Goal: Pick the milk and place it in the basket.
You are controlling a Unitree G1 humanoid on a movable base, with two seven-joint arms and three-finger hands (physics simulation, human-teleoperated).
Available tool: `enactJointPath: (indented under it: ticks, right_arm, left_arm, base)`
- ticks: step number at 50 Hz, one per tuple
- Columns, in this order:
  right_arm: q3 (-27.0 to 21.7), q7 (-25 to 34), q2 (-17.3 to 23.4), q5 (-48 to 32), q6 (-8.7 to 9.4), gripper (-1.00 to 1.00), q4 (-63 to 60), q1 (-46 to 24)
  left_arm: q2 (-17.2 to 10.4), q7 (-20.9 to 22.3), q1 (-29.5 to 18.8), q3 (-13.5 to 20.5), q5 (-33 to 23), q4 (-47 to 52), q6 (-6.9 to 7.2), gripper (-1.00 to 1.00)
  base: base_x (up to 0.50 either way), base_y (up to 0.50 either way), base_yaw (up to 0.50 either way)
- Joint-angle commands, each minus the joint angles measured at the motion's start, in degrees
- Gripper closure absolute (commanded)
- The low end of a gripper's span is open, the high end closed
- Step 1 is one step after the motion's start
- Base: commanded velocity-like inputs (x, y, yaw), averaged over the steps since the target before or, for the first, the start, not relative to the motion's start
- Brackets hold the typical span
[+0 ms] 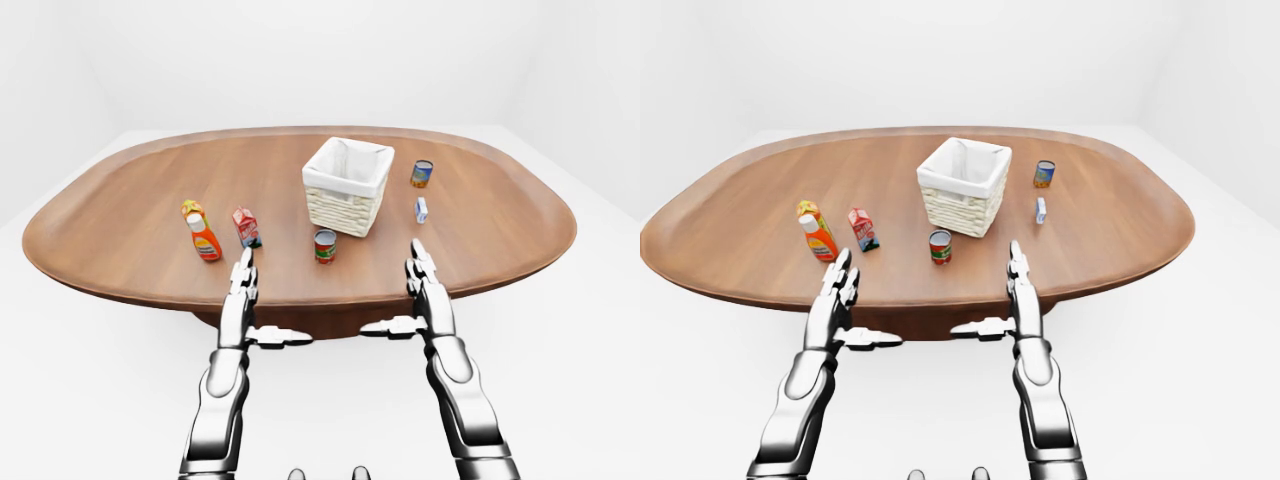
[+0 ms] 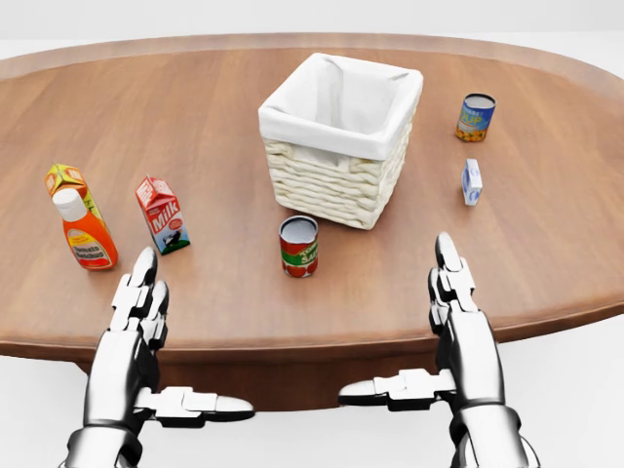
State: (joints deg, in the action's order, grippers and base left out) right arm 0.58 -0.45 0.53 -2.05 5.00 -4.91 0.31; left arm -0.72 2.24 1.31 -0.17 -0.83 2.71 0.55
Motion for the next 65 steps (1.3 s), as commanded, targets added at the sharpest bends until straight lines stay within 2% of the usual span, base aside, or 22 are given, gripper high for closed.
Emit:
enactJointPath:
  ticks: [1,2,3,4,6,8,9,13,14,15,16,28,31,44,65]
  right_arm:
    - [1.08,1.61,0.63,-3.93,0.0,-1.0,-11.99,2.87]
    - [1.47,2.7,1.03,-4.82,0.0,-1.0,-12.47,2.98]
    - [0.46,2.34,0.2,-4.07,0.0,-1.0,-12.56,2.15]
    - [0.48,2.18,0.25,-4.52,0.0,-1.0,-12.74,2.25]
    - [0.78,2.84,0.25,-4.57,0.0,-1.0,-13.63,3.0]
    - [0.77,4.15,0.15,-3.12,0.0,-1.0,-14.41,4.28]
    - [0.9,4.56,0.28,-3.13,0.0,-1.0,-14.77,4.77]
    - [0.96,5.45,0.94,-4.98,0.0,-1.0,-15.5,6.12]
    - [0.67,5.36,0.75,-5.14,0.0,-1.0,-16.02,6.27]
    - [0.26,5.61,0.54,-4.62,0.0,-1.0,-17.03,6.48]
    - [0.05,5.78,0.5,-4.51,0.0,-1.0,-18.08,6.62]
    - [-1.04,6.08,0.3,-7.1,0.0,-1.0,-26.89,8.55]
    - [-1.39,6.09,0.29,-7.4,0.0,-1.0,-27.21,8.77]
    - [-3.28,6.52,-0.17,-7.62,0.0,-1.0,-34.29,9.35]
    - [-2.69,7.3,-0.44,-8.16,0.0,-1.0,-39.59,10.59]
  left_arm:
    - [-0.29,1.39,2.14,1.15,-3.76,8.7,3.61,-1.0]
    - [-0.39,2.2,2.19,1.39,-2.81,9.59,4.45,-1.0]
    - [-0.69,3.8,3.37,1.05,-2.15,11.73,4.3,-1.0]
    - [-0.47,3.42,3.95,1.09,-2.49,12.92,4.4,-1.0]
    - [-0.47,4.71,5.1,0.71,-1.92,15.24,3.83,-1.0]
    - [-0.2,2.13,5.08,0.67,-5.04,15.93,2.84,-1.0]
    - [-0.31,1.96,5.1,0.44,-5.95,16.24,3.16,-1.0]
    - [-0.22,0.85,6.29,-0.35,-9.74,17.57,1.85,-1.0]
    - [-0.01,0.65,6.3,-0.12,-9.48,18.22,2.12,-1.0]
    - [-0.01,1.38,6.5,-0.04,-8.85,19.93,3.79,-1.0]
    - [0.07,1.91,6.61,0.14,-7.97,21.17,4.45,-1.0]
    - [0.23,2.41,7.42,2.26,-6.39,31.64,4.45,-1.0]
    - [0.31,1.55,7.29,2.43,-7.54,31.86,4.45,-1.0]
    - [0.52,3.0,8.23,2.97,-6.57,38.41,4.45,-1.0]
    - [0.72,3.83,9.48,2.39,-6.48,41.95,4.45,-1.0]
  base:
    - [0.0,0.0,0.0]
    - [0.0,0.0,0.0]
    - [0.0,0.0,0.0]
    - [0.0,0.0,0.0]
    - [0.0,0.0,0.0]
    - [0.0,0.0,0.0]
    - [0.0,0.0,0.0]
    - [0.0,0.0,0.0]
    - [0.0,0.0,0.0]
    - [0.0,0.0,0.0]
    - [0.0,0.0,0.0]
    - [0.0,0.0,0.0]
    - [0.0,0.0,0.0]
    - [0.0,0.0,0.0]
    - [0.0,0.0,0.0]
